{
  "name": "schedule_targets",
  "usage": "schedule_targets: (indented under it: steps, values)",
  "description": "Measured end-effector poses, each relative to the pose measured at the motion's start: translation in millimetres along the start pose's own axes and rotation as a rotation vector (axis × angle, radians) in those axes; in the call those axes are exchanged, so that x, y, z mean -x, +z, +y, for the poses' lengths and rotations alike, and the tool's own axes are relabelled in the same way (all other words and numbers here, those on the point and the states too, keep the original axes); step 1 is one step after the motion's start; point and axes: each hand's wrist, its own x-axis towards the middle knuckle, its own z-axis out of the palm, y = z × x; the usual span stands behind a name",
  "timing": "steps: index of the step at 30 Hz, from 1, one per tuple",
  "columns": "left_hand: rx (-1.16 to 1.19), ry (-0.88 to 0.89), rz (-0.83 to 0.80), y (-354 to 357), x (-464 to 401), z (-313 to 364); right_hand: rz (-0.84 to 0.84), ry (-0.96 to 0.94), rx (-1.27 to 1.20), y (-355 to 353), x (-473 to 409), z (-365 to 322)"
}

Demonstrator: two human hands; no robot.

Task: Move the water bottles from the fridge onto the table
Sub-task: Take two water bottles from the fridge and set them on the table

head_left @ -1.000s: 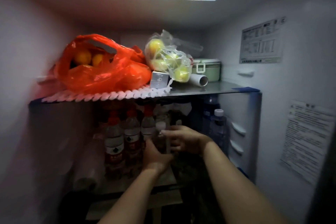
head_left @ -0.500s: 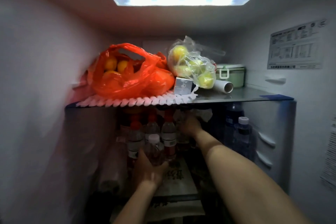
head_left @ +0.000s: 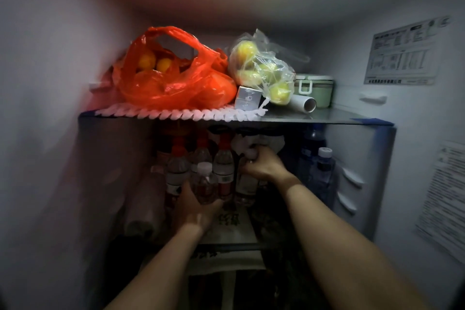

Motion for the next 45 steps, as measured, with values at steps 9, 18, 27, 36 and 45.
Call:
schedule_targets:
  steps: [9,18,27,36,45]
  values:
    - [0.105,0.009,-0.019,7.6,27.9,-8.9,0.001,0.156,-0.444,18.9,78.2,24.7]
    - [0.313,0.099,-0.093,-8.9,79.5,-7.4,0.079,0.116,-0.705,-15.1,169.6,-2.9]
    - [0.308,0.15,0.107,-109.0,216.0,18.8,-0.141,-0.093,-0.929,-21.9,294.2,-65.8]
    - [0.292,0.006,0.379,-244.4,464.7,40.4,-0.754,-0.356,-1.059,7.5,470.6,-160.8]
    - [0.06,-0.182,0.689,-444.8,655.5,5.2,-1.227,-0.568,-1.032,68.6,657.2,-331.3]
